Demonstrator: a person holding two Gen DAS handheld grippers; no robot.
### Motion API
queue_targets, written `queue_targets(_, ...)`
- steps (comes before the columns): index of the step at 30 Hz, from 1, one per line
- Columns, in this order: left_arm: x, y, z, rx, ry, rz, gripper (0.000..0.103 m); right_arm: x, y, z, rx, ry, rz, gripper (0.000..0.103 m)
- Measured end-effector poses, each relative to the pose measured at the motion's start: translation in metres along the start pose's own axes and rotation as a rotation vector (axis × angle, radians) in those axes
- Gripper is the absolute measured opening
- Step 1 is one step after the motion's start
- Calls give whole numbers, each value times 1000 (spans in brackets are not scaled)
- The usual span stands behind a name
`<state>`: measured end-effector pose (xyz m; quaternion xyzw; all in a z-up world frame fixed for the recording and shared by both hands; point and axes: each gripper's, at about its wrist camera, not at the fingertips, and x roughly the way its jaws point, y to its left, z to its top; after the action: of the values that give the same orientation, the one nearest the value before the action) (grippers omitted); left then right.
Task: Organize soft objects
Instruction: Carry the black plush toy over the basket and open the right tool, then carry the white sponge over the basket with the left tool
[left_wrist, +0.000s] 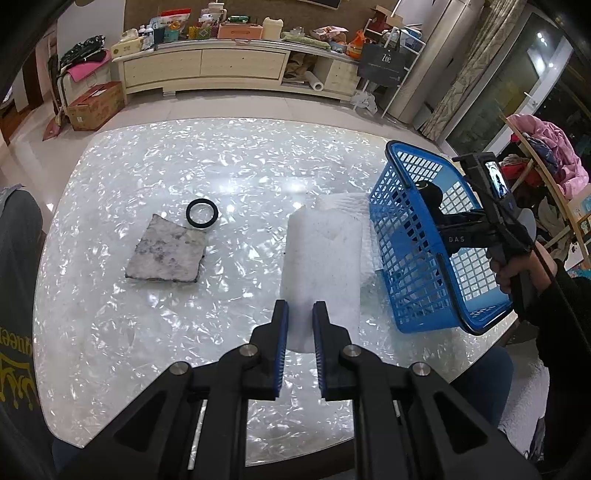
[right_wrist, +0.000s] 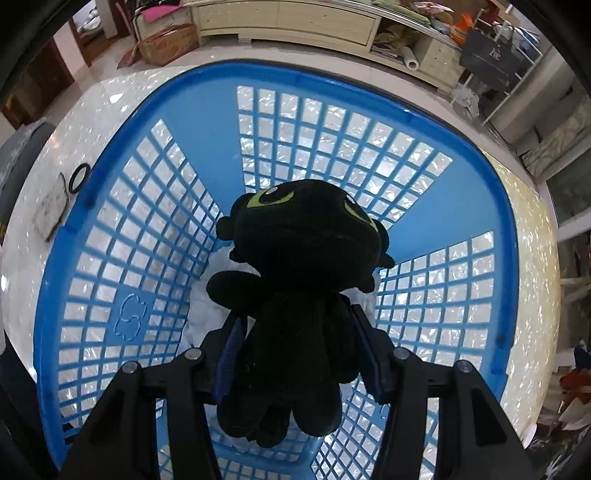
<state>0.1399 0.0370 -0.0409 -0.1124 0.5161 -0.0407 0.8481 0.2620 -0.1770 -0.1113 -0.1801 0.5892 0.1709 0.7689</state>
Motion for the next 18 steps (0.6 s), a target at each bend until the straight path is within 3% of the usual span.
queue_targets(3, -2, -1, 0, 3, -6, -3, 12, -3, 2, -1, 0, -6, 10, 59)
queue_targets(6, -6, -3, -1, 8, -13, -5, 12, -8, 5, 2, 2, -15, 28, 71)
queue_targets(8, -9, -5, -1, 14, -19, -6, 12, -14, 11, 3, -5, -25, 56, 86)
queue_targets(10, -12, -8, -1, 21, -27, -7, 12, -23, 17, 4, -9, -41, 63, 92)
queue_targets(11, -14, -10, 0, 24, -31, -7, 12, -27, 19, 3, -9, -52, 46, 103)
queue_targets(18, -26, -25, 2, 63, -54, -15, 12, -67, 14, -14, 16, -143, 8, 103)
